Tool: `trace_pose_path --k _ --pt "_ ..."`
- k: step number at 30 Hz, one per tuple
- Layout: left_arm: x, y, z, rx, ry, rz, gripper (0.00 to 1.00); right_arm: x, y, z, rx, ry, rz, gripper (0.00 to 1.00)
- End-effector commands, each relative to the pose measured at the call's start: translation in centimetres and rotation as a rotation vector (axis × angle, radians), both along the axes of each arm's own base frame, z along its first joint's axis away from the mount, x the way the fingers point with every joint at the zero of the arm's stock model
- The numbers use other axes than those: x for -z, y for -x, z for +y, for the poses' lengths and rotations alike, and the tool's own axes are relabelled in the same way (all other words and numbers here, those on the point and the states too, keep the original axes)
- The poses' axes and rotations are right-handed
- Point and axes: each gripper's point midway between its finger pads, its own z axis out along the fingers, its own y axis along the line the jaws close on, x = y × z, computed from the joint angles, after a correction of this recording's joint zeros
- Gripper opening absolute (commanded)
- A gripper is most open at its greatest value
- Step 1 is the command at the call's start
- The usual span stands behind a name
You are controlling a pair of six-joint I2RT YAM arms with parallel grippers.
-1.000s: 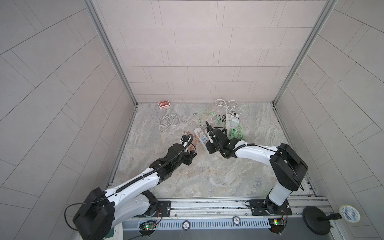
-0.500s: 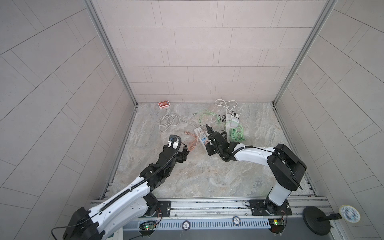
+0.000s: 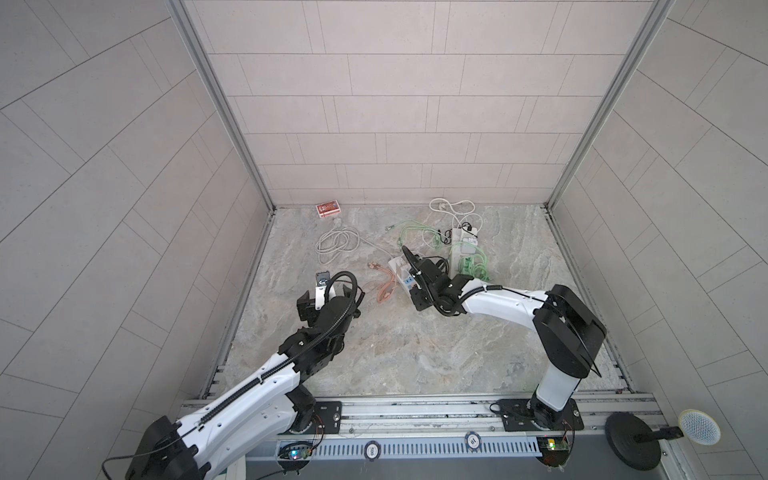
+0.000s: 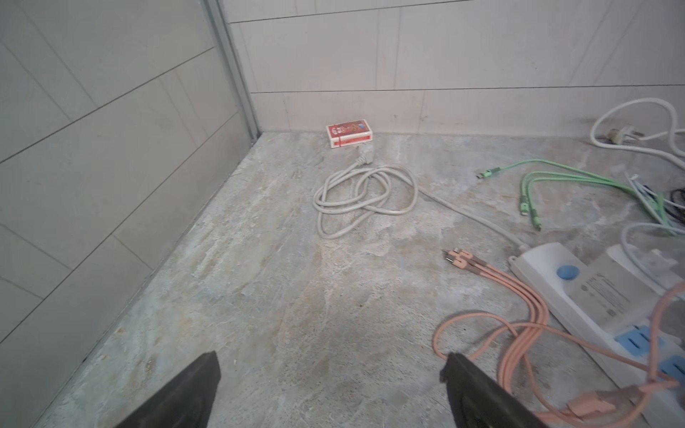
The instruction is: Insert the plug
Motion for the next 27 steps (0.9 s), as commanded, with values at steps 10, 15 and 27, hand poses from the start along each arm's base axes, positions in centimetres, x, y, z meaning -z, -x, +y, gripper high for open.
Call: trace_pose_path --k 10,15,27 --pt "-3.2 0.8 3.9 -0.191 0.003 -0.123 1.00 6.9 3.4 -3.2 -0.004 0.211 0.185 0.16" --pt "-2.7 0.5 5.2 -0.243 -0.014 -0.102 1.00 3.6 1.9 -2.2 -0.020 0.186 0.119 0.26" --pt "-1.4 -0.9 4.6 -0.211 -0.064 -0.071 1.00 -5.6 0.1 -1.3 -0.035 0.107 -0.015 0.48"
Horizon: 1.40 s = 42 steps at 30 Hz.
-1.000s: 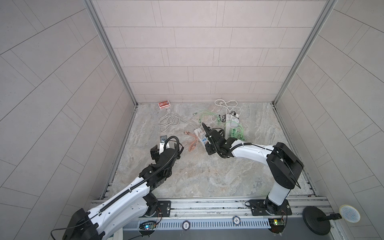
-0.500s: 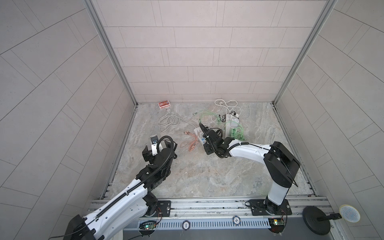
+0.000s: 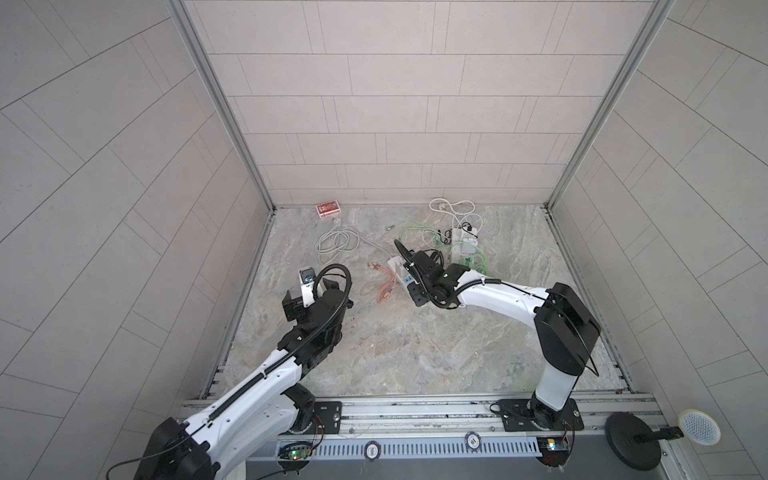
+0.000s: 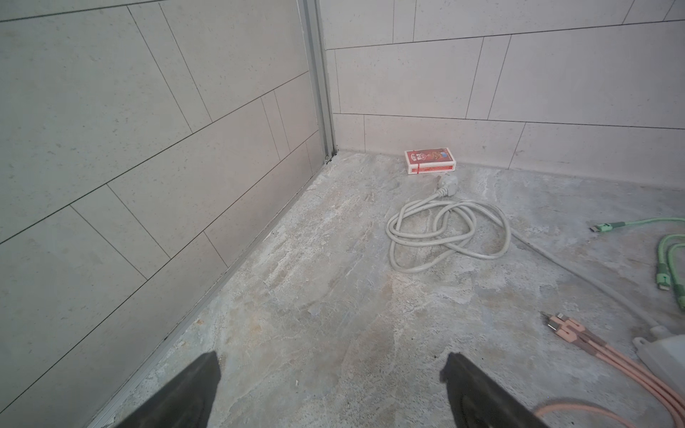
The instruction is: Insert the plug
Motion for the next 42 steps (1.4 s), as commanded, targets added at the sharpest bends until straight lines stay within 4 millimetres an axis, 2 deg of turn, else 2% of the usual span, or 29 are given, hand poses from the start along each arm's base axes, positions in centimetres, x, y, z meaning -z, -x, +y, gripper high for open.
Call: trace_pose_path --k 1,6,9,10,13,17,20,22,23,26,28,29,33,35,38,42 --pt "-0.3 -0.5 0.0 0.005 -0.014 -0.012 1.00 -2.8 0.8 -1.4 0.002 0.000 -0.020 0.50" --pt "-0.4 -1.8 0.1 0.008 -0.107 -0.040 1.00 -3.2 2.8 -3.1 0.029 -0.060 0.004 0.60" --pt "-0.2 -2.9 0.8 -0.005 -0.127 -0.026 1.00 -3.6 4.1 -5.2 0.063 -0.078 -0.010 0.70" --pt "0.2 -3.4 1.0 0.005 -0.122 -0.017 1.00 -3.9 4.3 -6.3 0.092 -0.080 -0.029 0.76" --pt "2.0 -4.8 1.8 0.035 -0.110 0.018 1.00 -5.0 4.1 -10.3 0.200 -0.094 -0.117 0.78" --pt "4.7 -6.2 2.3 0.083 -0.115 0.027 1.00 -7.4 3.8 -15.8 0.356 -0.079 -0.335 0.82" --pt "5.6 -6.9 1.8 0.136 -0.147 0.015 1.00 -9.0 4.0 -20.0 0.493 -0.059 -0.481 0.87" --pt "5.6 -7.5 1.4 0.166 -0.143 -0.001 1.00 -9.5 4.1 -22.1 0.553 -0.059 -0.564 0.98" --pt "5.6 -7.8 1.3 0.173 -0.140 -0.016 1.00 -9.4 4.2 -22.8 0.564 -0.067 -0.605 0.99" --pt "6.4 -8.7 0.6 0.216 -0.140 -0.017 1.00 -10.2 4.4 -23.8 0.558 -0.083 -0.748 0.99" --pt "7.3 -9.4 0.5 0.224 -0.168 -0.007 1.00 -10.6 5.0 -25.3 0.621 -0.077 -0.816 0.99" --pt "7.5 -9.3 0.9 0.201 -0.162 -0.001 1.00 -10.5 5.3 -26.2 0.659 -0.071 -0.846 0.99" --pt "7.8 -9.2 1.8 0.191 -0.093 -0.020 1.00 -9.4 5.6 -27.4 0.661 -0.036 -0.942 0.99" --pt "8.4 -9.4 2.5 0.166 -0.080 -0.039 0.99 -9.0 5.4 -28.0 0.651 0.018 -0.941 0.99" --pt "8.6 -9.1 2.5 0.159 -0.083 -0.020 0.99 -8.3 4.9 -28.9 0.661 0.055 -0.939 0.99" --pt "8.3 -9.3 2.6 0.152 -0.099 -0.045 1.00 -6.7 3.2 -29.7 0.634 0.153 -0.874 0.99"
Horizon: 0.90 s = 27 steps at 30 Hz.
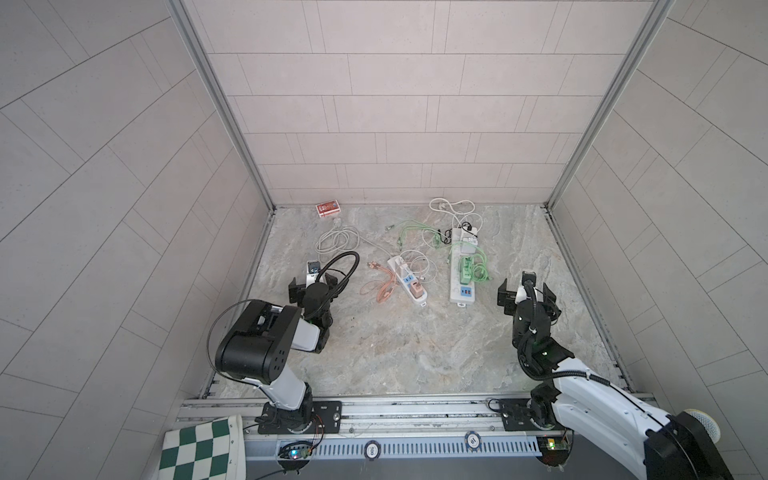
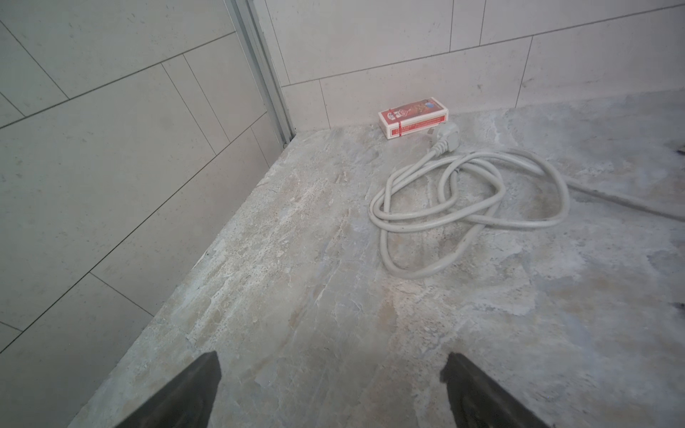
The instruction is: Insert the plug
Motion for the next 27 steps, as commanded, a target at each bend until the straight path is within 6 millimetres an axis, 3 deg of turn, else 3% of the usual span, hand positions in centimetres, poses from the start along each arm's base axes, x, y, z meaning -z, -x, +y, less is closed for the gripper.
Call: trace_pose_path --k 1,4,8,13,18,23,27 --pt "-1.3 0.0 0.1 -0.012 0.020 -0.076 1.00 -0.6 -1.6 -0.9 0.022 0.054 -0.009 0.99" --pt "-1.6 0.5 0.9 -0.061 0.028 -0.110 1.00 1.0 -3.0 -1.4 0.021 0.037 -0.016 0.99" --pt "-1.6 0.7 1.0 -0.070 0.032 -0.115 1.00 2.5 -4.6 0.0 -0.065 0.046 -0.062 0.99" --pt "-1.6 0.5 1.0 -0.071 0.027 -0.109 1.00 4.9 -5.9 -0.4 -0.020 0.056 -0.051 0.99" --pt "-1.4 -0.9 1.2 -0.099 0.022 -0.046 1.00 5.5 -7.1 -0.8 -0.017 0.031 0.017 0.99" --pt "-1.4 -0.8 1.3 -0.099 0.027 -0.045 1.00 6.2 -8.5 -1.1 -0.059 -0.026 0.092 0.99" --pt "-1.5 -0.9 1.2 -0.097 0.026 -0.048 1.00 6.1 -8.5 -1.2 -0.056 -0.028 0.081 0.99"
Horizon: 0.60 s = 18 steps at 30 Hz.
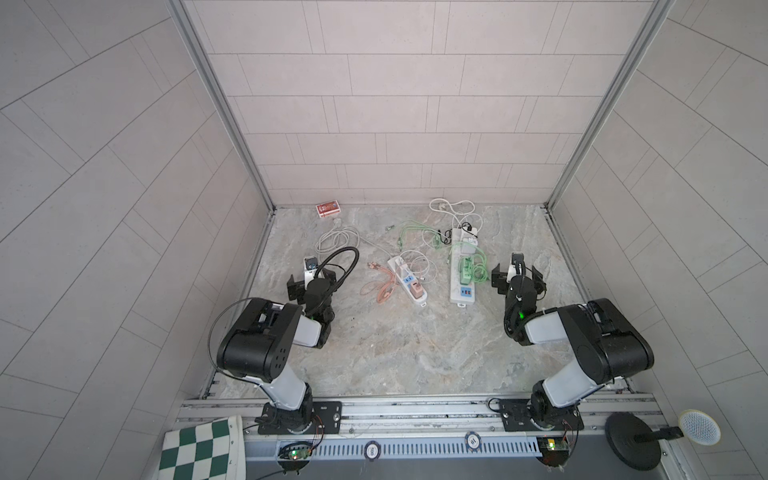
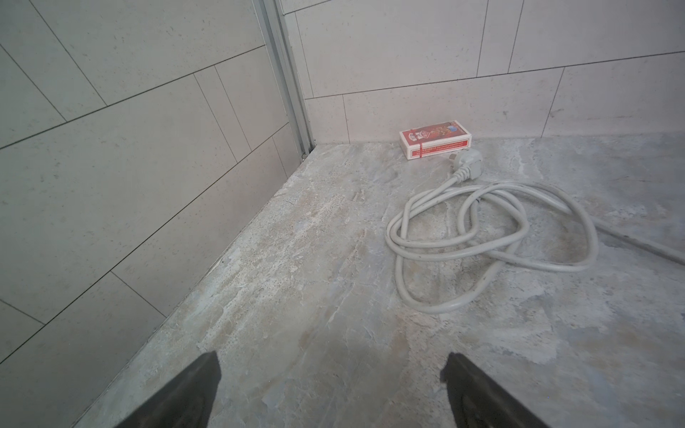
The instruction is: Insert the plug
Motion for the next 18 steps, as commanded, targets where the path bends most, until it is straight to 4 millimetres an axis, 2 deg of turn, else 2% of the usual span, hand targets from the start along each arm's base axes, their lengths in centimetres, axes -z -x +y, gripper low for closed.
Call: trace_pose_path --k 1,14,18 --pt "-0.55 -0.20 0.31 -0.018 0.012 -0.017 1.00 1.04 0.20 0.41 -0.027 -0.015 0.045 0.99" --pt "-0.47 -0.30 0.41 -0.019 0.017 -0.012 1.00 1.06 0.21 0.38 -0.026 -0.016 0.045 0.99" --pt "-0.02 -0.86 0.63 -0.005 0.050 0.020 1.00 1.06 0.21 0.42 -0.027 -0.015 0.046 0.99"
